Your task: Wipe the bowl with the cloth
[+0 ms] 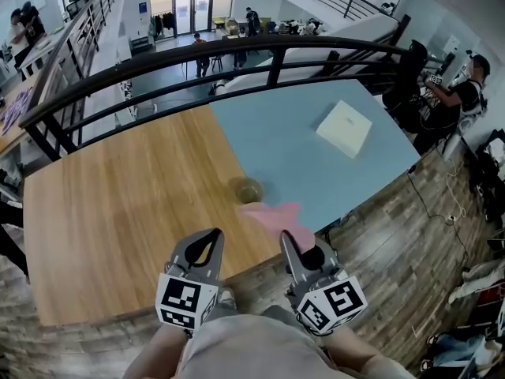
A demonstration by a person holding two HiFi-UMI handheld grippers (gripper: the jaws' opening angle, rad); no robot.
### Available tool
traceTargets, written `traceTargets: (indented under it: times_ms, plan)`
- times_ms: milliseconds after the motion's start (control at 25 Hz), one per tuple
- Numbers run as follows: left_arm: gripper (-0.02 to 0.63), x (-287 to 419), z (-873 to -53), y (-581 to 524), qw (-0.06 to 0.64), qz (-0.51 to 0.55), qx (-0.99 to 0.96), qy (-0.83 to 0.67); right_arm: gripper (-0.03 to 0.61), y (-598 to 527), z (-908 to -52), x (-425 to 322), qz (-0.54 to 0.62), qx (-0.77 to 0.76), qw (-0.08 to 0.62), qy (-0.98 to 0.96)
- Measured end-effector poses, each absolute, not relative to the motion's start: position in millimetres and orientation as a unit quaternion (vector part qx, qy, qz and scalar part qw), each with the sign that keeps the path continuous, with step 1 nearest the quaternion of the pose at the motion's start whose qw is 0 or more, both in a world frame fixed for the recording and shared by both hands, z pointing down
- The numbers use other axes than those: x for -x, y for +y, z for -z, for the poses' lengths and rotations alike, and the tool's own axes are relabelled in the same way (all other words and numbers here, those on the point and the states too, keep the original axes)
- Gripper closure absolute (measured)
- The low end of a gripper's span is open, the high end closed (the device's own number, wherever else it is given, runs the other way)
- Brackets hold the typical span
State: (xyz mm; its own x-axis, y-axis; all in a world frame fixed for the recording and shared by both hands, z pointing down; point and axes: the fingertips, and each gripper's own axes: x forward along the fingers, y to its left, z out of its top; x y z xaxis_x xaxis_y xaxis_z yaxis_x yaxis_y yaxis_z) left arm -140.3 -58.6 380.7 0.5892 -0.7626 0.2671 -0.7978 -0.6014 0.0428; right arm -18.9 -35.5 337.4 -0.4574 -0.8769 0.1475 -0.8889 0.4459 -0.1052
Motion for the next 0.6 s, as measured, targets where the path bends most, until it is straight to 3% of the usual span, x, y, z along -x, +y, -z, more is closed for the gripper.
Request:
traceTargets:
  times_ms: [600]
  plan:
    - [0.612, 135.4, -390.4, -102.5, 0.103, -0.123, -0.879, -0.448, 0.559, -88.3, -346.3, 11.4, -0.091, -0.511, 0.054, -0.853]
